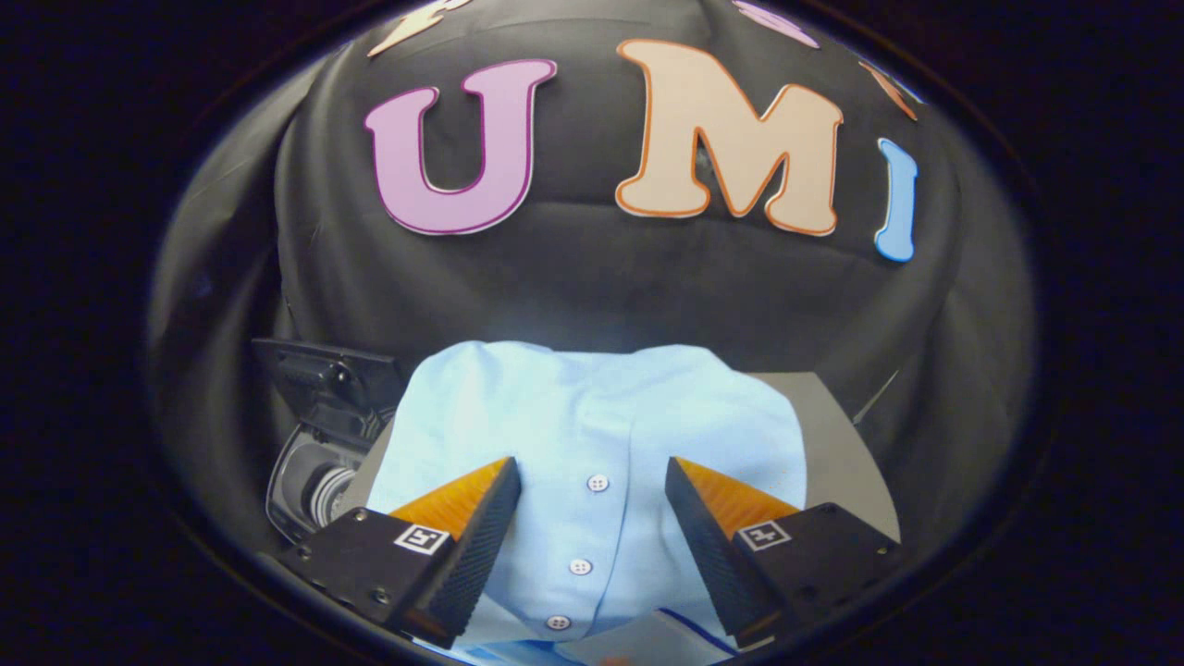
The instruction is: Put the clothes into the washing machine and then close the washing machine lid.
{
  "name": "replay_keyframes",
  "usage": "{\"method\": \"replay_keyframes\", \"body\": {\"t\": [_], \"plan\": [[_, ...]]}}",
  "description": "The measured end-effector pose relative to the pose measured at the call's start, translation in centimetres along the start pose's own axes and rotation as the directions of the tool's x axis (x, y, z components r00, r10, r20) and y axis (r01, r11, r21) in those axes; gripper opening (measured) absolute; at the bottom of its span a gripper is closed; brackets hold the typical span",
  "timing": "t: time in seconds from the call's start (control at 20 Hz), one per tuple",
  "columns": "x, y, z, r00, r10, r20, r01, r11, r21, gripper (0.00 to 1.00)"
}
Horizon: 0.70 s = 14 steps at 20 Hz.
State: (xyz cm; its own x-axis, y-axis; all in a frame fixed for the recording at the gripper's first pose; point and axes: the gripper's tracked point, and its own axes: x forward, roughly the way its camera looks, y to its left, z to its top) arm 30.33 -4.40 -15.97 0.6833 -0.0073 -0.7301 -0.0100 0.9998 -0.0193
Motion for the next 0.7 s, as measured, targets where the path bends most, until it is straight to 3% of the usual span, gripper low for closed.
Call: {"method": "replay_keyframes", "body": {"t": [0.3, 0.45, 0.5, 0.7], "plan": [[0.4, 0.6, -0.2, 0.999, 0.025, -0.024, -0.025, 1.000, -0.014, 0.95], [0.5, 1.9, -0.3, 0.997, 0.070, -0.031, -0.071, 0.997, -0.034, 0.78], [0.5, 2.1, -0.3, 0.996, 0.083, -0.030, -0.084, 0.996, -0.040, 0.64], [0.5, 2.5, -0.1, 0.997, 0.074, -0.029, -0.076, 0.995, -0.059, 0.30]]}}
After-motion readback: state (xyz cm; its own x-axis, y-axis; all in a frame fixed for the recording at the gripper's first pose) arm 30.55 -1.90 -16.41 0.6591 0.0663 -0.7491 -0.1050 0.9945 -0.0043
